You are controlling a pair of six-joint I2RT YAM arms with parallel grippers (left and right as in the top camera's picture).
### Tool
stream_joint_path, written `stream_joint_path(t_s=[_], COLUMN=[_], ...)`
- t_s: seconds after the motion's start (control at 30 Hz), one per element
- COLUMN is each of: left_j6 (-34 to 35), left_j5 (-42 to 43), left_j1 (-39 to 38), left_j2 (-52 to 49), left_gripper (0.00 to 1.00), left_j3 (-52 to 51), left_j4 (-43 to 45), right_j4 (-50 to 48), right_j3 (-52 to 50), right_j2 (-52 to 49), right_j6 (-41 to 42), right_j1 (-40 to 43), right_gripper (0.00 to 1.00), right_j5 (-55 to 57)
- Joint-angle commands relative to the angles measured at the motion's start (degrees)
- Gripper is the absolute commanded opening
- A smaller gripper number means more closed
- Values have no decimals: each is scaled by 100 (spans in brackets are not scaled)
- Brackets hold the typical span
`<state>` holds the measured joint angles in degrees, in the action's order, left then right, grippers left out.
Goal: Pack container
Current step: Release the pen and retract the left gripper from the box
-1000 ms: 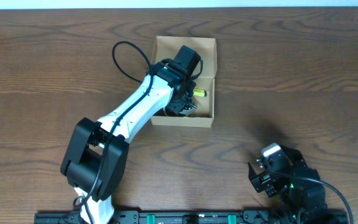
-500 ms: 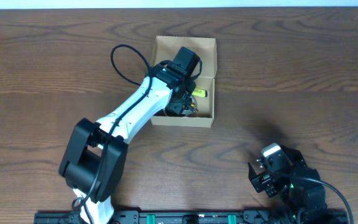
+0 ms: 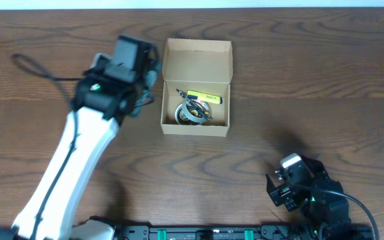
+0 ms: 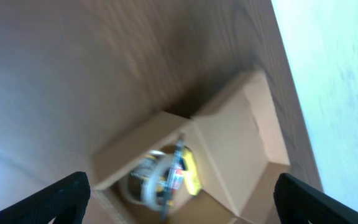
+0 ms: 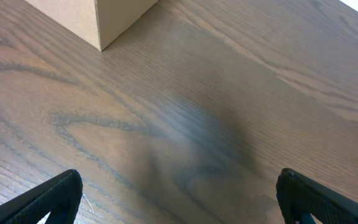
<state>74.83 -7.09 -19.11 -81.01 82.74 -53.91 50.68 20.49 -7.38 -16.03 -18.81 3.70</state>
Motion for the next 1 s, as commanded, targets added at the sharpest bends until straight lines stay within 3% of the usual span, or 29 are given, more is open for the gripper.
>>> stream_joint_path(t_s=[0.0, 0.13, 0.3, 0.5, 0.97], left_j6=[-352, -579, -1023, -1204, -1204], left_j5=[-772, -1591, -1626, -2155, -2142], left_j1=[269, 723, 1143, 1244, 1191], left_j2=[540, 1300, 1904, 2041, 2028], left_gripper=[95, 96, 96, 96, 95], left_j3=[-15, -210, -599, -599, -599], left_j4=[-431, -782, -769, -778, -778], right_j4=[-7, -9, -9, -9, -9], right_j3=[-9, -9, -9, -9, -9], right_j2=[24, 24, 24, 24, 24], right_j6=[15, 13, 13, 13, 9], right_j1=[50, 50, 50, 50, 50], right_gripper=[99, 99, 99, 99, 99], right_j5=[37, 37, 37, 37, 37])
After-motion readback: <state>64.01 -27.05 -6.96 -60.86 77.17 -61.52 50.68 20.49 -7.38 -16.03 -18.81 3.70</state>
